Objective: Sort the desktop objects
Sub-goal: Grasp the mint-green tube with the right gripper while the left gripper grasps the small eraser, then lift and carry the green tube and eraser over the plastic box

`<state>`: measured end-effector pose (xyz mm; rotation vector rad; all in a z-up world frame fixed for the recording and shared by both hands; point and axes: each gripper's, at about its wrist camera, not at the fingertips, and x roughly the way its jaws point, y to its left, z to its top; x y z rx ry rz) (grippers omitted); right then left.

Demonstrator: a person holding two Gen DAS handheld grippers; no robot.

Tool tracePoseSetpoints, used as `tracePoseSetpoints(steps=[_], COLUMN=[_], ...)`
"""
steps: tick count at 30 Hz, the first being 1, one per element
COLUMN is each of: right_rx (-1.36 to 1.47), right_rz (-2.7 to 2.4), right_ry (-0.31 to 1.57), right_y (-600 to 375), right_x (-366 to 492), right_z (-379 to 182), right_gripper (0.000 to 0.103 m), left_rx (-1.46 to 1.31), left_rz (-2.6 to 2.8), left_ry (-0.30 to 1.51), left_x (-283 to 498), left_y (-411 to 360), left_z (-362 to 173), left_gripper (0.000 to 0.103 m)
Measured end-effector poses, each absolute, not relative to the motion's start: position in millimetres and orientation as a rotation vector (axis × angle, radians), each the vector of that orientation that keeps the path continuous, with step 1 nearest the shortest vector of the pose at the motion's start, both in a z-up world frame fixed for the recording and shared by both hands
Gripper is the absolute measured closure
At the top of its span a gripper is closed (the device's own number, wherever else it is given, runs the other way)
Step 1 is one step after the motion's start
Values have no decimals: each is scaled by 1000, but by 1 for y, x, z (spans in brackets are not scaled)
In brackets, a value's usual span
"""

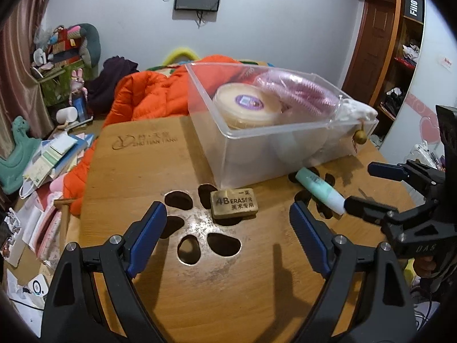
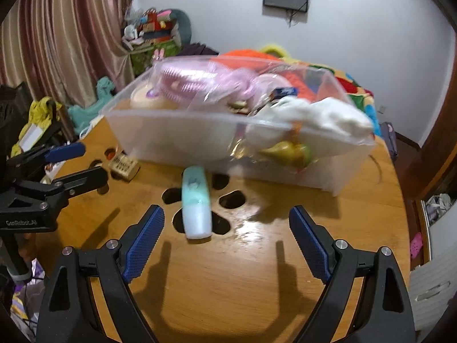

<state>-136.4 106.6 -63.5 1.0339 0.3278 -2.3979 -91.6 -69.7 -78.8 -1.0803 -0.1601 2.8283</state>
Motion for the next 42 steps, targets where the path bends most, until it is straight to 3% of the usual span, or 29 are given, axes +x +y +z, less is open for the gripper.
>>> tracePoseSetpoints(steps=[6, 8, 10, 18, 28, 34, 42], right_rx=[1046, 1042, 1054, 1074, 1045, 1047, 1038], right_rz=[-2379, -2378, -2352, -2316, -2286, -2286, -2277], right_ry=[369, 387, 387, 358, 380, 365, 320], right_y=[96, 93, 90, 90, 86, 82, 95], right_x=[-143, -146, -148, -159, -157, -160, -159], right_z=[-73, -75, -77, -84, -83, -83, -78], right_gripper=[19, 22, 24, 42, 64, 80, 80], left_rx=[-1106, -1125, -1133, -1170, -1181, -1179, -1161], left_rz=[2813, 2807, 2785, 2799, 2809, 2809, 2828], left_ry=[-125, -104, -134, -111, -31, -6, -35], left_x=[-104, -107, -110, -113, -114, -112, -101], left_y=[-64, -60, -60, -54, -46, -44, -50], left_z=[-87, -88, -88, -88, -87, -87, -82], left_gripper=[17, 29, 29, 34, 62, 62, 62])
